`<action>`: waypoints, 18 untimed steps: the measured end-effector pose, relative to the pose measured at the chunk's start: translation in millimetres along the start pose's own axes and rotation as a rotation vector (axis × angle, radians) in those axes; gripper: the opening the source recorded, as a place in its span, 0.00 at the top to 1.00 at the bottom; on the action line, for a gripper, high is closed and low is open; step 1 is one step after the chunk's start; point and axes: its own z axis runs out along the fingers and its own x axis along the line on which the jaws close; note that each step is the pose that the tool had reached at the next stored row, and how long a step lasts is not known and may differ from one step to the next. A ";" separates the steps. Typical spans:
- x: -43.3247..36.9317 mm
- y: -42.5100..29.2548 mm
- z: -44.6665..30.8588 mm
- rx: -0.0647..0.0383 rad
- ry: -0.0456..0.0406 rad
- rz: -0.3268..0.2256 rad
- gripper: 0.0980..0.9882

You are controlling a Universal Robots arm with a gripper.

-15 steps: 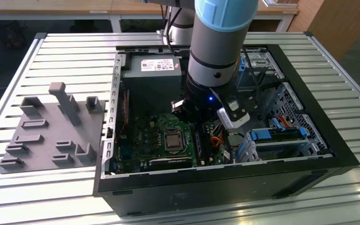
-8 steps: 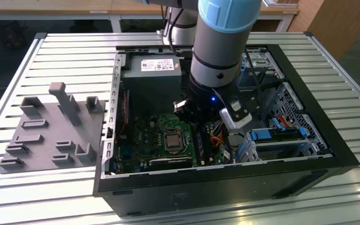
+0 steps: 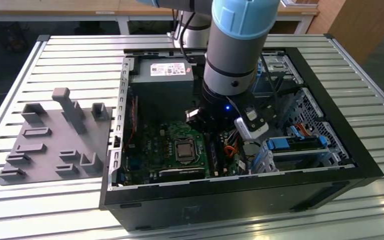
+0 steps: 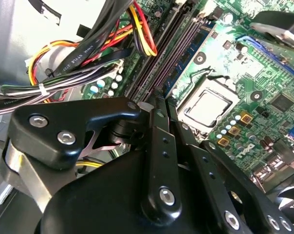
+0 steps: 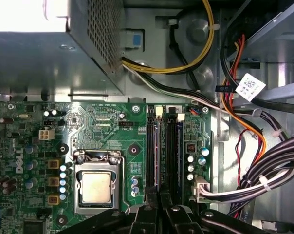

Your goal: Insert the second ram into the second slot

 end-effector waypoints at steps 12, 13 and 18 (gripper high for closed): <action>-2.1 0.0 4.6 0.000 0.0005 0.000 0.96; -2.1 -0.1 4.8 0.000 0.0005 0.000 0.96; -2.1 -0.1 5.9 -0.001 0.0008 0.000 0.96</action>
